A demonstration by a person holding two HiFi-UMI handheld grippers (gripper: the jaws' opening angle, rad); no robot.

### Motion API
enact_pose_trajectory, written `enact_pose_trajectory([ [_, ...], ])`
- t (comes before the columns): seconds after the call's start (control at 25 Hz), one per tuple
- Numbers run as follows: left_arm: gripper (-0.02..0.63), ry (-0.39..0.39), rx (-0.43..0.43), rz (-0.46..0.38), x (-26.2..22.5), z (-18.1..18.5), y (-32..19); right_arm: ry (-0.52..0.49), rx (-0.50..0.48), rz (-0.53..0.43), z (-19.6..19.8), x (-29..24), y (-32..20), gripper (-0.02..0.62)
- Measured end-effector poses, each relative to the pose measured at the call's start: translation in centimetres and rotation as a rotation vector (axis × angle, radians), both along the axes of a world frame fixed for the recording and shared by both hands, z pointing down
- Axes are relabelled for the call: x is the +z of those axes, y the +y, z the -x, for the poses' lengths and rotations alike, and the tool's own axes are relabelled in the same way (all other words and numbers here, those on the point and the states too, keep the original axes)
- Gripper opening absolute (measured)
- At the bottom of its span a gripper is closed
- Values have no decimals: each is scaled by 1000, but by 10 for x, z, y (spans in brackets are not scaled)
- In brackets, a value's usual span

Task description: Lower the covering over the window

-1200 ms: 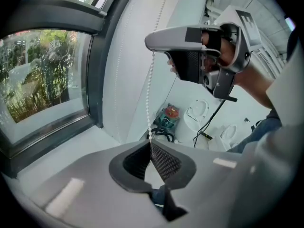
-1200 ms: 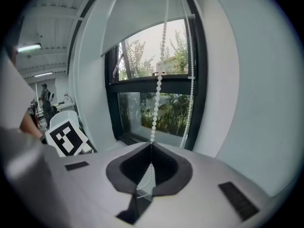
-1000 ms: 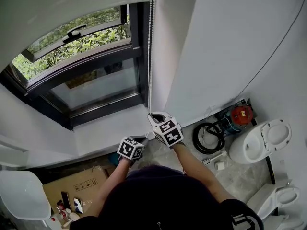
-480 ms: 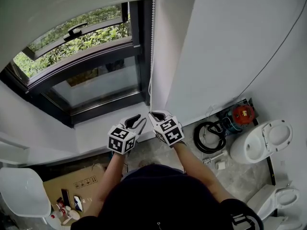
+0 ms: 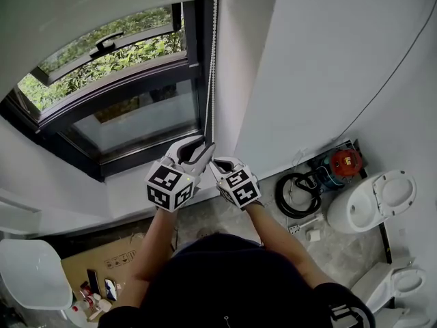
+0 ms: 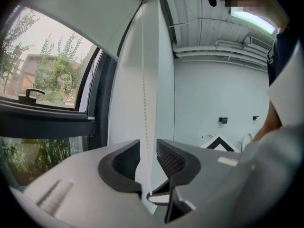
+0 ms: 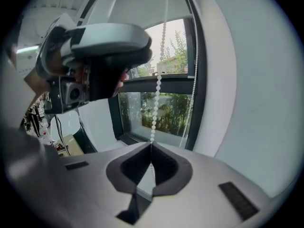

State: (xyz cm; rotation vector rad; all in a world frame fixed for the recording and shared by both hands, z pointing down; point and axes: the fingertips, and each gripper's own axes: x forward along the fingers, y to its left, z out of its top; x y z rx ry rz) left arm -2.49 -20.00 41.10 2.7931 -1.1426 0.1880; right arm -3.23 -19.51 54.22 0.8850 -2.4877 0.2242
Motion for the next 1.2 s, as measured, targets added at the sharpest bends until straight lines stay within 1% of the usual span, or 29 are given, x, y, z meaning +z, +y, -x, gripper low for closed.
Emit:
enact_pose_trajectory([
  [0.24,97,30,13,-72,-39,-7,-15,7,-9,-5,2,-1,3,12],
  [0.4,97,24,15,-96,-53,-11,-24,11,-18,-9,4,-2,4,12],
  [0.44,86,19,12,-100,-55,-12,-26,12,-19,-10,5,-2,4,12],
  [0.48,32,12,10,-102,-56,-12,-27,13,-20,-11,5,-1,5,12],
  [0.52,20,8,12,-102,-56,-13,-27,14,-20,-11,5,-1,5,12],
  [0.68,12,30,29,-91,-56,-15,-25,20,-16,-10,2,-1,3,12],
  [0.8,12,3,22,-101,-53,-14,-25,27,-17,-13,1,2,3,12],
  [0.88,12,-15,24,-82,-43,-14,-24,45,-24,3,2,11,6,12],
  [1.0,12,2,25,-41,-26,-14,-20,55,-21,38,-1,27,11,12],
  [1.2,12,-2,35,24,3,-15,-13,98,-30,94,-5,55,21,12],
])
